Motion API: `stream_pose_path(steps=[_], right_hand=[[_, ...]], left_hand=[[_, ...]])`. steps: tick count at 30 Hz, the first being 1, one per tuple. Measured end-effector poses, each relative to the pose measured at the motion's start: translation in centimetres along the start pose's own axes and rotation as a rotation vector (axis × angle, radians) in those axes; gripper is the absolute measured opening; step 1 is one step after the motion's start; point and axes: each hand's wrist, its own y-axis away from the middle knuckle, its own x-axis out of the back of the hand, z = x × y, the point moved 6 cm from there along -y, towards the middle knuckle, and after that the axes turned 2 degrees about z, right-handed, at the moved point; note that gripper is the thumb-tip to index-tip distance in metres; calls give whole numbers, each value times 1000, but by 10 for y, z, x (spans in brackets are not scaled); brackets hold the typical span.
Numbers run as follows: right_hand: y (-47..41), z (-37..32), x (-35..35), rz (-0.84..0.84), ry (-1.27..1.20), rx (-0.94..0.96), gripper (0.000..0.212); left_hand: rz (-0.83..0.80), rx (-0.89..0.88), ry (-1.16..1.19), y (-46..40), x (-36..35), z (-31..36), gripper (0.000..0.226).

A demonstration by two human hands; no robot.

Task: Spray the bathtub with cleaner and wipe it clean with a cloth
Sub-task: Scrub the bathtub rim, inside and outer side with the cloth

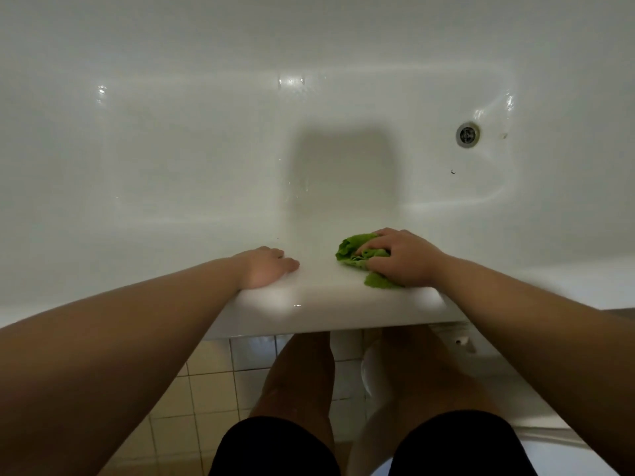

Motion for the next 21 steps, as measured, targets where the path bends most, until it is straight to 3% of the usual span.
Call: stream_pose_path(steps=[5, 9, 13, 21], right_hand=[[-28, -5, -7, -42, 177, -171, 56], [-35, -54, -31, -77, 162, -40, 57], [-11, -66, -32, -67, 34, 113, 49], [-49, -54, -34, -90, 229, -71, 56]], left_hand=[[-24, 27, -9, 0, 4, -17, 98], [-6, 66, 18, -2, 3, -27, 78], [-2, 88, 28, 0, 5, -41, 82], [3, 163, -24, 6, 7, -43, 80]])
